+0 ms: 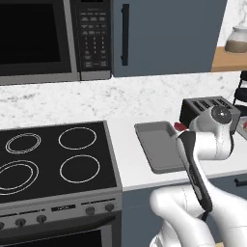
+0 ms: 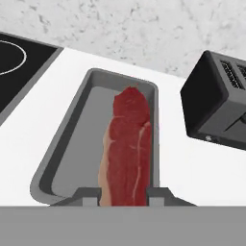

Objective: Place one bell pepper and one steak in each tupperware on the nearby counter, to pack two identical lunches.

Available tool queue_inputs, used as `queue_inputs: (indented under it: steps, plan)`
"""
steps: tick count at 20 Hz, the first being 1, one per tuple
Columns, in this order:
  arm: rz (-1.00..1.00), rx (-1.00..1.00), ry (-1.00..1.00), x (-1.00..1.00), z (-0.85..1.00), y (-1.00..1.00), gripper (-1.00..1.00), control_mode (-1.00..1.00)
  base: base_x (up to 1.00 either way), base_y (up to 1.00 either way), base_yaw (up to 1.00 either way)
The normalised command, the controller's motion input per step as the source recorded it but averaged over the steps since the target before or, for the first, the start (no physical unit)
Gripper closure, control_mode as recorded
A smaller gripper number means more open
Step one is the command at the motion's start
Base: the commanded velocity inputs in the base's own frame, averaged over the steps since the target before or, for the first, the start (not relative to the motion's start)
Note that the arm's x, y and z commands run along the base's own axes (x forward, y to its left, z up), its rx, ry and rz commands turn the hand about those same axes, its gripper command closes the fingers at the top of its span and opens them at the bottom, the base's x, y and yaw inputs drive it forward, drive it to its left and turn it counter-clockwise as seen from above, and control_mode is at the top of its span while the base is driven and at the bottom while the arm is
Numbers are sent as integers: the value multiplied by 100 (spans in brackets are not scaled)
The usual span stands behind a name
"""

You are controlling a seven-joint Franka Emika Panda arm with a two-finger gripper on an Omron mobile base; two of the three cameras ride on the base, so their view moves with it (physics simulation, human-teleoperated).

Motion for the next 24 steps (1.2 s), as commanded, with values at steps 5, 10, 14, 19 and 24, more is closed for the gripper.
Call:
queue_inputs:
  steps: [5,10,14,19,24]
  plan:
    - [0,1,24,22,-41,2,100,-100,0,0,0]
    - [0,14,17,23,-18,0,100,-100,0,0,0]
    - [0,18,6,38,-18,0,100,-100,0,0,0]
    - [0,2,0,44,-42,0,100,-100,0,0,0]
    - [0,0,0,43,-47,0,100,-100,0,0,0]
